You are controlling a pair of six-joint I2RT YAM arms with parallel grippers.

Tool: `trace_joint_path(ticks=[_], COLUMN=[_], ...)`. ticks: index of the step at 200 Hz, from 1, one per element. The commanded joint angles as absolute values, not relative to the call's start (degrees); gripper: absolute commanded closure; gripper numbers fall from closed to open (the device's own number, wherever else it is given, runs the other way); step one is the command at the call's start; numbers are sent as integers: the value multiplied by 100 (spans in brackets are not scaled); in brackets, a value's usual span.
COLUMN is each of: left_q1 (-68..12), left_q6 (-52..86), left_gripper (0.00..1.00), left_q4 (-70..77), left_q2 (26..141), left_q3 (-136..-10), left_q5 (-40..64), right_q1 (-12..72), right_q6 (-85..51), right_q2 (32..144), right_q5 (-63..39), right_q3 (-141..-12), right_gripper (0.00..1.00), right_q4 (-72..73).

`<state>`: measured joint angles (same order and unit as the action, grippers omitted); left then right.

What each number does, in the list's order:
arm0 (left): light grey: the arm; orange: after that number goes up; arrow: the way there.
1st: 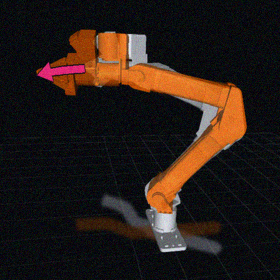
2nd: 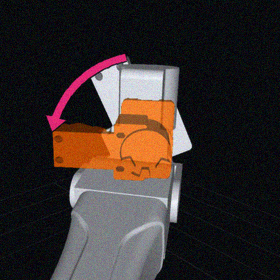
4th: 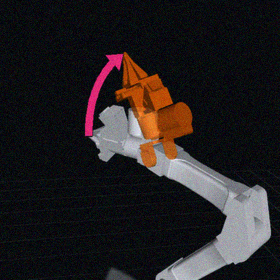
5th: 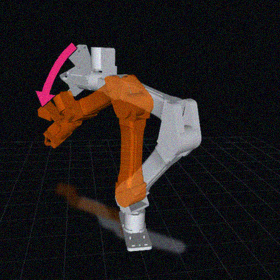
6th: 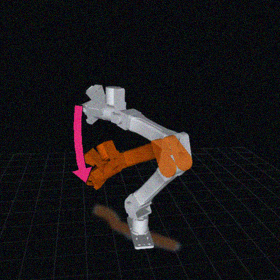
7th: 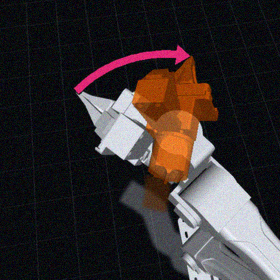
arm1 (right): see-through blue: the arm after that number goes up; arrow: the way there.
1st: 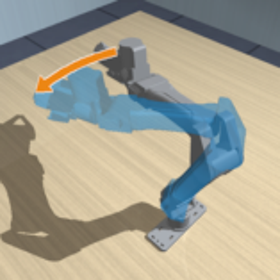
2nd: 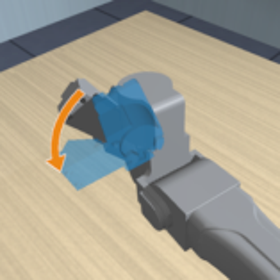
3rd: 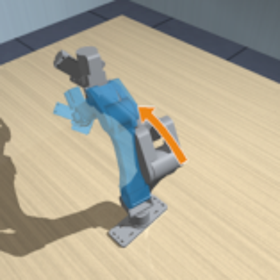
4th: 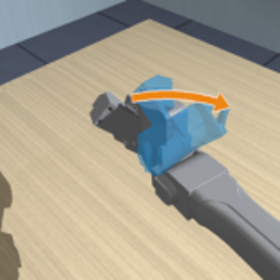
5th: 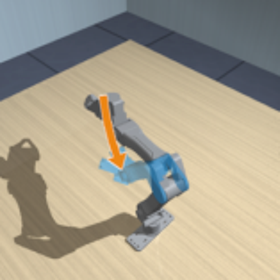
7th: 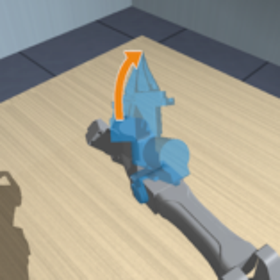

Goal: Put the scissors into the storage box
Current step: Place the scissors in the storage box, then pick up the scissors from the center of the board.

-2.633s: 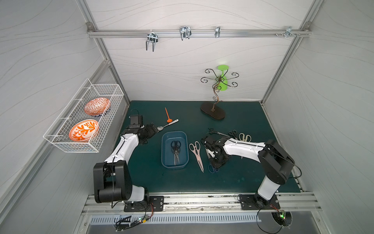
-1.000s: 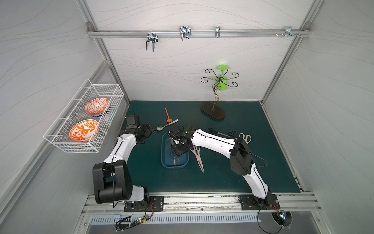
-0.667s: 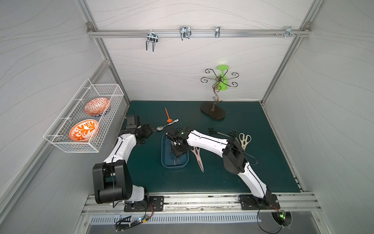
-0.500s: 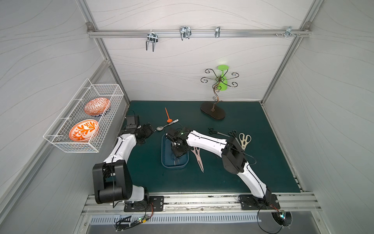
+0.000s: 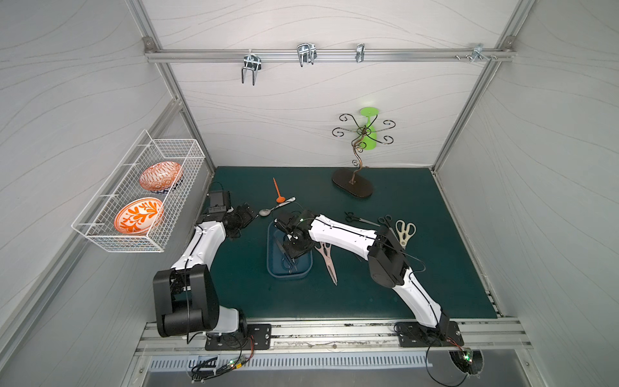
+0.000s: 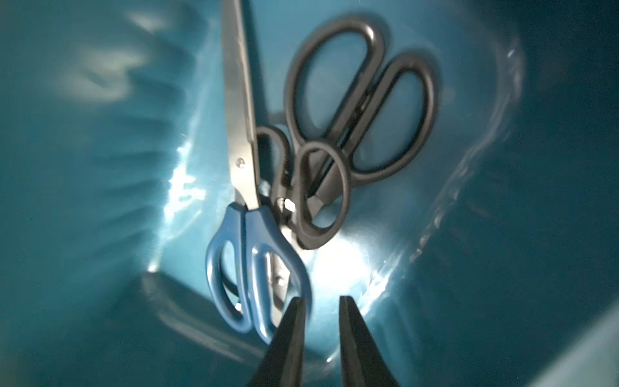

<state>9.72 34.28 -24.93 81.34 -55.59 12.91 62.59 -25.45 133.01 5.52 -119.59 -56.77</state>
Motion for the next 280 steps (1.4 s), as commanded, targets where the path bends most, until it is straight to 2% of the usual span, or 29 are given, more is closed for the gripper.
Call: trace_joint_path(ticks=[1, 52, 118, 184, 280], left_q1=[976, 925, 753, 635, 642], left_q6=[3384, 3366, 3340, 3313, 3367], left_gripper=[6, 6, 6, 6, 6], left_q4=[-2277, -2231, -2233, -2264, -2232], left_q2=[8060, 8051, 8068, 8093, 8122], left_q3=[-5612, -5595, -5625, -5630, -5644], left_q5=[1365, 1581, 1663, 1661, 1740], right_q1=[6112, 5487, 4722, 4632, 4670], right_q6=[-2461, -2317, -2193, -2307, -2467], right_q2=[12518, 11611, 11317, 11750, 12233], right_q5=[549, 554, 576, 467, 598], right_q3=[-11997, -11207, -9903, -9416, -9399], right_gripper=[77, 76, 76, 72, 73], right_q4=[-5473, -5100, -4882, -4686, -4634])
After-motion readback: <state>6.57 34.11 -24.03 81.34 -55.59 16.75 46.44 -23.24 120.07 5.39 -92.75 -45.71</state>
